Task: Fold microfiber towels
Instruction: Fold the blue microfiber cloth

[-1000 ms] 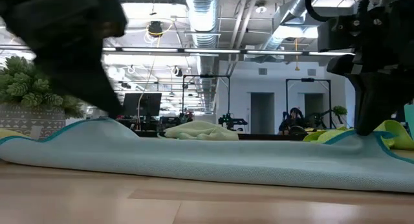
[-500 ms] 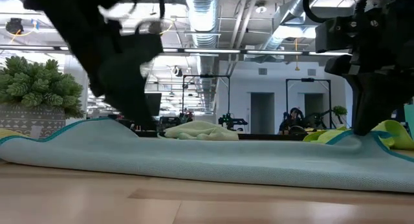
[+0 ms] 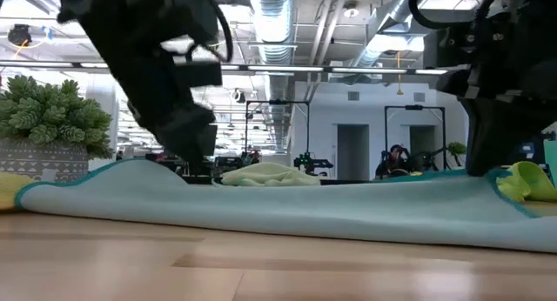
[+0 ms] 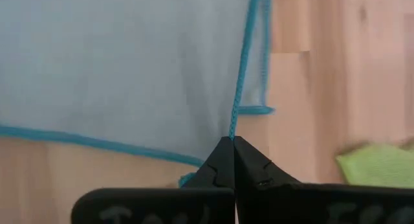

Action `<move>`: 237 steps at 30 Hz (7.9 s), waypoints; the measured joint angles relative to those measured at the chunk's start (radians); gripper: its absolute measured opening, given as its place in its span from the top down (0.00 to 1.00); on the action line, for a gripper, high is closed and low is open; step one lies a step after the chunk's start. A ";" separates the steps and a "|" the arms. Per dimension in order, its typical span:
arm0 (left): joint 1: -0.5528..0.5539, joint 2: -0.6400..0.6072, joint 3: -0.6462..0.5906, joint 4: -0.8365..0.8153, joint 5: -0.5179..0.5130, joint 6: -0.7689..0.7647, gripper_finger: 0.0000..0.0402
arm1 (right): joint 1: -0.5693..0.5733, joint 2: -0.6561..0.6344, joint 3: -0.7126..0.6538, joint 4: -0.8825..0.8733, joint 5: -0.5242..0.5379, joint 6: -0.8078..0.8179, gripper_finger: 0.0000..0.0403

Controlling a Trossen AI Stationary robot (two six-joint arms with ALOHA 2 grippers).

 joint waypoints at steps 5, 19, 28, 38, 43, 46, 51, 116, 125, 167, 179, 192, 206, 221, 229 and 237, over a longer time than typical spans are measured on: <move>-0.056 -0.017 0.035 0.009 0.005 -0.023 0.68 | -0.015 -0.026 0.003 -0.012 0.077 0.011 0.98; -0.243 0.048 0.034 0.301 0.029 -0.056 0.68 | -0.105 -0.032 -0.011 -0.004 0.107 -0.025 0.83; -0.285 0.047 0.034 0.363 -0.054 -0.074 0.68 | -0.060 -0.076 -0.011 0.018 0.174 0.046 0.52; -0.281 0.056 0.033 0.355 0.041 -0.133 0.68 | 0.037 0.069 -0.009 0.592 -0.177 -0.129 0.62; -0.285 0.057 0.044 0.215 0.052 -0.212 0.68 | 0.018 0.199 0.019 0.612 -0.258 -0.047 0.78; -0.286 0.039 0.063 0.113 0.047 -0.287 0.68 | 0.025 0.248 0.074 0.652 -0.428 -0.080 0.85; -0.286 0.045 0.051 0.135 0.094 -0.300 0.68 | 0.081 0.206 0.142 0.660 -0.478 -0.283 0.90; -0.071 0.011 0.003 0.460 0.183 0.224 0.68 | -0.067 0.121 0.136 0.419 0.043 -0.094 0.89; -0.160 0.049 0.000 0.529 0.220 0.164 0.68 | -0.260 0.122 -0.035 0.661 -0.184 -0.211 0.70; 0.107 0.046 -0.015 0.630 0.561 0.580 0.68 | -0.369 -0.058 -0.237 0.657 -0.244 -0.339 0.74; 0.152 0.040 -0.134 0.549 0.433 0.724 0.68 | -0.389 0.071 -0.228 0.869 -0.503 -0.434 0.71; 0.269 -0.033 0.004 0.539 0.526 0.866 0.68 | -0.345 -0.117 -0.217 0.675 -0.345 -0.503 0.75; 0.181 0.047 0.005 0.517 0.777 0.791 0.68 | -0.386 -0.087 -0.308 0.768 -0.452 -0.462 0.74; 0.098 0.045 -0.047 0.542 0.618 0.674 0.68 | -0.410 -0.195 -0.275 0.492 0.031 -0.447 0.77; 0.076 0.045 -0.057 0.586 0.552 0.661 0.68 | -0.424 -0.230 -0.327 0.540 -0.033 -0.373 0.77; 0.076 0.045 -0.057 0.601 0.547 0.661 0.68 | -0.542 -0.127 -0.342 0.675 -0.050 -0.368 0.77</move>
